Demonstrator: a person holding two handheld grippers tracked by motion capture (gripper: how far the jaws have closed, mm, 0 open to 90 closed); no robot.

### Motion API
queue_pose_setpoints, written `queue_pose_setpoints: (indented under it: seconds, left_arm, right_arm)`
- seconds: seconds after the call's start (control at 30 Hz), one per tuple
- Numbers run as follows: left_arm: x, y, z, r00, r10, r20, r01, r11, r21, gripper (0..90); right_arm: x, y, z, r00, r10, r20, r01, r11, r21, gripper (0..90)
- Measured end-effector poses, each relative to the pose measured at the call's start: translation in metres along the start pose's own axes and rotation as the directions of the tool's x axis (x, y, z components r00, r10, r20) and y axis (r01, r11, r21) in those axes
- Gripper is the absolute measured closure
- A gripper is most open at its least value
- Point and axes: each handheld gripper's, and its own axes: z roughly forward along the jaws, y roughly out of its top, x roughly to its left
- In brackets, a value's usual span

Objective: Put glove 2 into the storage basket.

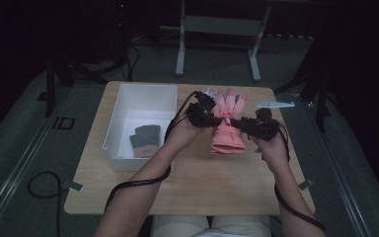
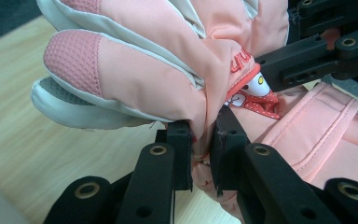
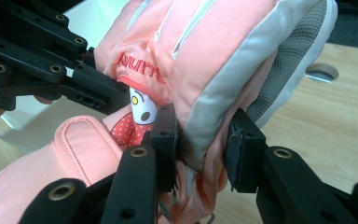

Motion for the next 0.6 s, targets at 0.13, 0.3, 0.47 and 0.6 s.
queue_pose_setpoints:
  seconds: [0.13,0.3,0.47,0.6]
  left_arm:
    - [0.004,0.004,-0.014,0.9999,0.004,-0.015,-0.004,0.9999,0.011,79.8]
    - [0.011,0.005,-0.032,0.9994,0.003,-0.036,-0.002,0.9998,0.022,79.8]
    - [0.019,0.002,-0.052,0.9977,0.001,-0.068,0.0,0.9999,0.014,79.8]
    - [0.026,0.0,-0.068,0.9952,-0.003,-0.098,0.004,0.9999,0.017,79.8]
  right_arm:
    - [0.006,0.008,0.001,1.0,-0.003,-0.009,0.003,1.0,-0.007,67.8]
    - [0.02,0.022,0.006,0.9996,0.003,-0.029,-0.004,1.0,-0.017,67.9]
    - [0.035,0.035,0.014,0.9991,-0.011,-0.042,0.009,1.0,-0.026,67.9]
    - [0.047,0.046,0.022,0.9983,-0.021,-0.054,0.019,0.999,-0.03,67.9]
